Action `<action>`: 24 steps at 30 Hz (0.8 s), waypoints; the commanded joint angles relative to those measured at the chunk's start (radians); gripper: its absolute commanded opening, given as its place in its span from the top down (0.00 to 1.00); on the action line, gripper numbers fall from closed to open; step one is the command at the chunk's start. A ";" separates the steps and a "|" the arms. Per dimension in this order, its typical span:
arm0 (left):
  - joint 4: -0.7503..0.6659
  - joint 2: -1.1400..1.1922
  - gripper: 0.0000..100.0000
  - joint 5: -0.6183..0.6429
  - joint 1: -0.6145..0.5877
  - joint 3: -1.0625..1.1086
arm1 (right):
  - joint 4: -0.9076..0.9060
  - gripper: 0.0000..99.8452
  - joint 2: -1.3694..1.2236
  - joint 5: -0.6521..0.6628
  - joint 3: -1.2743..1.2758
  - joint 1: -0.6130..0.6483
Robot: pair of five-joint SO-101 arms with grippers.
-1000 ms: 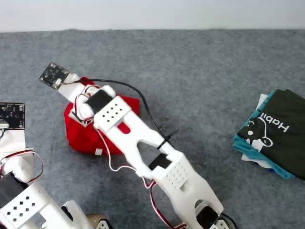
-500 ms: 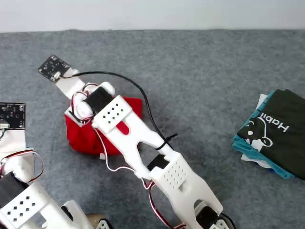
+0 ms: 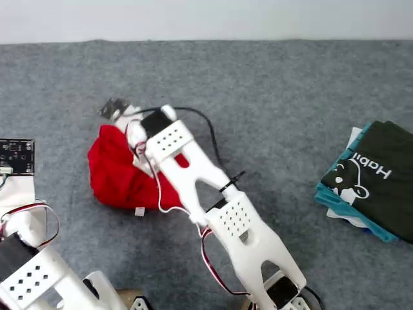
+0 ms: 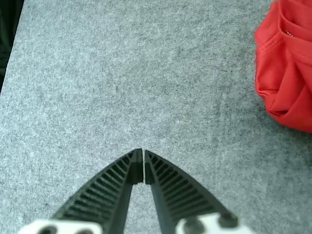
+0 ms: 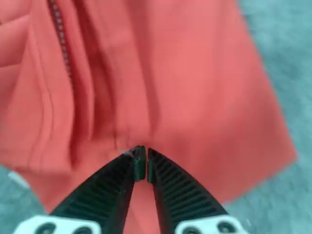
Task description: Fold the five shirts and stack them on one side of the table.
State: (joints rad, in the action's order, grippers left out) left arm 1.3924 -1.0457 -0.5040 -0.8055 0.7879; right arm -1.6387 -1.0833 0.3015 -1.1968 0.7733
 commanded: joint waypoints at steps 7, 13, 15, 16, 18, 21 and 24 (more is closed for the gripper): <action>-0.025 -0.014 0.98 0.008 0.002 -0.010 | 0.168 0.99 0.058 0.028 -0.153 0.240; -0.025 -0.014 0.98 0.008 0.003 -0.010 | 0.073 0.99 0.102 0.026 -0.315 0.200; -0.025 -0.014 0.98 0.008 0.006 -0.010 | 0.028 0.99 0.099 0.026 -0.336 0.150; -0.025 -0.014 0.98 0.008 0.006 -0.008 | 0.008 0.99 0.096 0.025 -0.338 0.120; -0.028 -0.014 0.98 0.008 0.006 -0.007 | -0.019 0.99 0.088 0.025 -0.310 0.074; -0.029 -0.014 0.98 0.008 0.006 -0.007 | -0.062 0.99 0.065 0.025 -0.282 0.041; -0.029 -0.014 0.98 0.008 0.006 -0.005 | -0.120 0.99 0.039 0.025 -0.278 0.050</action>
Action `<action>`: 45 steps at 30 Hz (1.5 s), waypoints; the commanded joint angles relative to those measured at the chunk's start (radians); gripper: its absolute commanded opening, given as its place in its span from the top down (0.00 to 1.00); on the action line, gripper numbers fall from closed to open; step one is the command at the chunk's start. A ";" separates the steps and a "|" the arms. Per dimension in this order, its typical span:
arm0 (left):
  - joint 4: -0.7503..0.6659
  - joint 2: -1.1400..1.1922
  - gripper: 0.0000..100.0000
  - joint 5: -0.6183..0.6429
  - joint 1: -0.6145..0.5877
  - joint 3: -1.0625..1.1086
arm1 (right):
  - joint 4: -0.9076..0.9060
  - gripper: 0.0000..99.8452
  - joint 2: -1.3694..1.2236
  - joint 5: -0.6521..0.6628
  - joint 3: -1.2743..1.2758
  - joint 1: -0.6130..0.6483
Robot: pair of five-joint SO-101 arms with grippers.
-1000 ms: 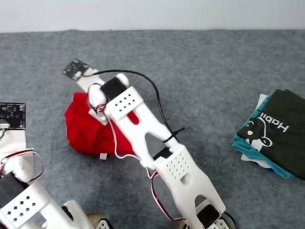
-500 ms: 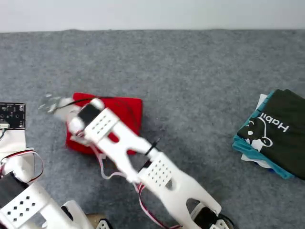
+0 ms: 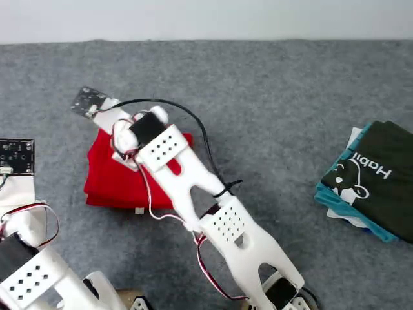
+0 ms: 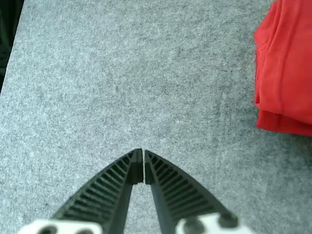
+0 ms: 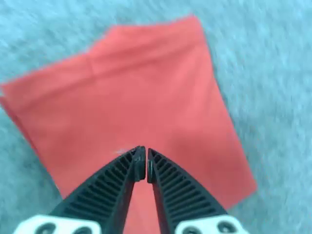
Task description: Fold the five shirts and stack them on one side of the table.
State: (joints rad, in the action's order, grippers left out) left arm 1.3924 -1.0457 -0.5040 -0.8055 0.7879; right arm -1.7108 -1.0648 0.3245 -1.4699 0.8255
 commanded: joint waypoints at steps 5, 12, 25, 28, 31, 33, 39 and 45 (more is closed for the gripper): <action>-0.028 -0.014 0.98 0.008 0.006 -0.005 | -0.087 0.99 -0.010 -0.044 -0.002 0.062; -0.025 -0.014 0.98 0.008 0.006 -0.004 | -0.085 0.99 -0.059 -0.089 0.110 0.091; -0.032 -0.012 0.98 0.008 0.008 -0.005 | -0.087 0.99 0.400 -0.210 0.638 -0.036; -0.032 -0.012 0.98 0.008 0.008 -0.005 | -0.082 0.99 0.450 -0.226 0.802 -0.058; -0.032 -0.012 0.98 0.008 0.008 -0.005 | -0.079 0.99 0.415 -0.226 0.878 -0.054; -0.032 -0.012 0.98 0.008 0.008 -0.004 | -0.073 0.99 0.357 -0.226 0.885 -0.047; -0.032 -0.012 0.98 0.008 0.008 -0.004 | -0.087 0.99 0.294 -0.226 0.859 -0.056; -0.032 -0.012 0.98 0.008 0.008 -0.004 | -0.084 0.99 0.507 -0.273 0.856 -0.067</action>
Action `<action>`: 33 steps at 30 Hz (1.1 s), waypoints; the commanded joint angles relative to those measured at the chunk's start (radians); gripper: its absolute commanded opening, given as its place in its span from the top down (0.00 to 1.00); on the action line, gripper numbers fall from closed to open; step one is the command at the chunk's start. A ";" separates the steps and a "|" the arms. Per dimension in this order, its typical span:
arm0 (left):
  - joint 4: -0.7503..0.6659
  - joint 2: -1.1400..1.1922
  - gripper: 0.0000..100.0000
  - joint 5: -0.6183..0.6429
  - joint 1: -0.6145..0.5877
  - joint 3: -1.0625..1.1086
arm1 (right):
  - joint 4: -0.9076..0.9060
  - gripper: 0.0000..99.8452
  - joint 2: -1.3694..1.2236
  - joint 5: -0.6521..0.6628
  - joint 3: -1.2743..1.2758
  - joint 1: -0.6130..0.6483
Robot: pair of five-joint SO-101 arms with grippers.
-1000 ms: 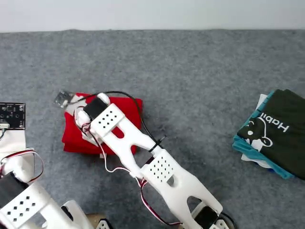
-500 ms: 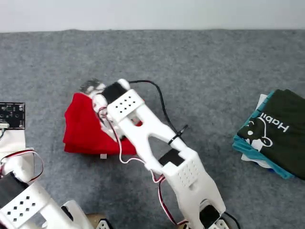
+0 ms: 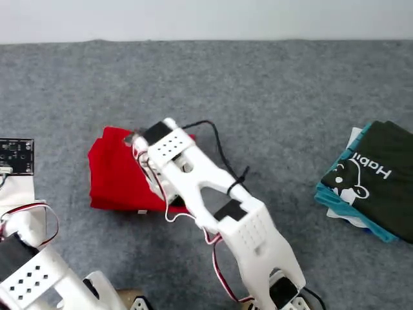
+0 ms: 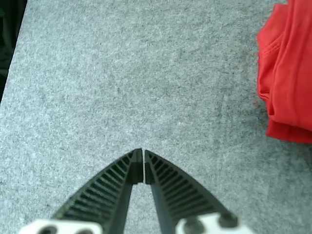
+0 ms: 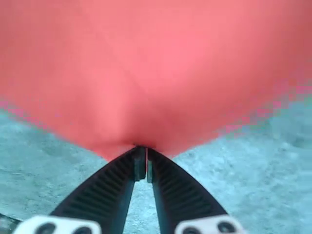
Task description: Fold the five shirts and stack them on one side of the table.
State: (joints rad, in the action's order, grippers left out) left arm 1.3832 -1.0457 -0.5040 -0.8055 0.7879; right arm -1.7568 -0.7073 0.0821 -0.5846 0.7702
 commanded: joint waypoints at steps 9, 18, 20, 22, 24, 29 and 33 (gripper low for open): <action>-0.023 -0.012 0.98 0.008 0.008 -0.002 | -0.036 0.70 0.206 -0.336 -0.025 -0.007; -0.018 -0.012 0.98 0.008 0.008 -0.002 | 0.108 0.54 0.024 -0.539 -0.029 0.039; -0.017 -0.012 0.98 0.008 0.008 -0.002 | 0.157 0.54 -0.010 -0.555 -0.029 0.039; -0.017 -0.012 0.98 0.008 0.008 0.002 | 0.202 0.54 -0.039 -0.560 -0.029 0.039; -0.020 -0.012 0.98 0.008 0.008 0.018 | 0.240 0.55 -0.071 -0.559 -0.029 0.041; -0.018 -0.012 0.98 0.008 0.008 0.035 | 0.260 0.71 -0.143 -0.555 -0.029 0.042; -0.021 -0.012 0.98 0.008 0.008 0.033 | 0.252 0.89 -0.163 -0.532 -0.029 0.036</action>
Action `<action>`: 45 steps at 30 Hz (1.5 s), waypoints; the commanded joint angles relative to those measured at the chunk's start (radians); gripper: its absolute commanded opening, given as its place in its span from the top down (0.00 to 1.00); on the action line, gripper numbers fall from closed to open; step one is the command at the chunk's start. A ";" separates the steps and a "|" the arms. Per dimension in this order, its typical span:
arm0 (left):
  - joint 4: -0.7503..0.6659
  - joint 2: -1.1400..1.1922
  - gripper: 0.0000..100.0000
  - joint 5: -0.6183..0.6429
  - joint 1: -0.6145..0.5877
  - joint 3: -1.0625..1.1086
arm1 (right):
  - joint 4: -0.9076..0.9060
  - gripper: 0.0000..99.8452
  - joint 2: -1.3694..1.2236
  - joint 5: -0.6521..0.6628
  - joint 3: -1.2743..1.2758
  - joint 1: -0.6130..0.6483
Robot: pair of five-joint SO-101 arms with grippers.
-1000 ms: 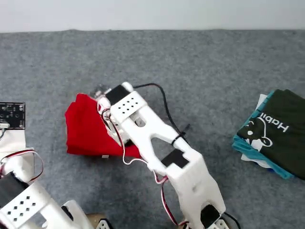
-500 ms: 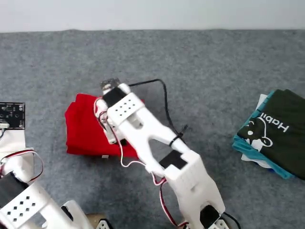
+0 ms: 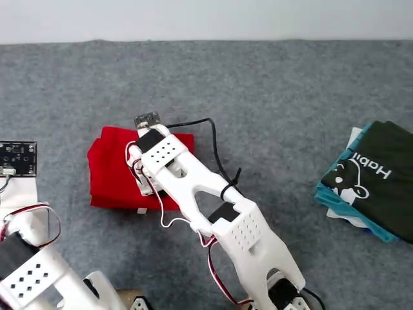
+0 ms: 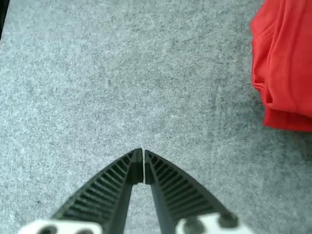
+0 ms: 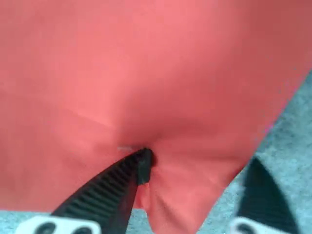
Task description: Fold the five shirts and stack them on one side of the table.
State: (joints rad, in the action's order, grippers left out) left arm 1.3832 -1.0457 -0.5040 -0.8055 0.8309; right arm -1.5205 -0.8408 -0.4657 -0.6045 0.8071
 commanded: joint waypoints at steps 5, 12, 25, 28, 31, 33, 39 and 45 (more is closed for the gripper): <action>-0.021 -0.012 0.98 0.008 0.008 -0.010 | -0.019 0.98 -0.027 0.091 -0.009 -0.001; -0.021 -0.012 0.98 0.008 0.008 -0.012 | -0.120 0.99 0.024 0.126 -0.011 -0.030; -0.017 -0.012 0.98 0.008 0.008 -0.010 | -0.274 0.99 0.156 0.718 -0.003 -0.387; -0.015 -0.012 0.98 0.008 0.008 -0.012 | -0.272 0.99 0.162 1.028 -0.008 -0.495; -0.015 -0.012 0.98 0.008 0.008 -0.010 | -0.251 0.99 0.163 1.324 -0.011 -0.591; -0.015 -0.012 0.98 0.008 0.008 -0.010 | -0.225 0.99 0.163 1.458 -0.026 -0.648; -0.014 -0.012 0.98 0.008 0.008 -0.008 | -0.200 0.99 0.154 1.760 -0.147 -0.713; -0.014 -0.012 0.98 0.008 0.008 -0.008 | -0.077 0.99 0.163 1.915 -0.169 -0.676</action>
State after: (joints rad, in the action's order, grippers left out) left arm 1.3832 -1.0457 -0.5040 -0.8055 0.8309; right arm -1.6494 -0.7580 1.4078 -0.7196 0.1166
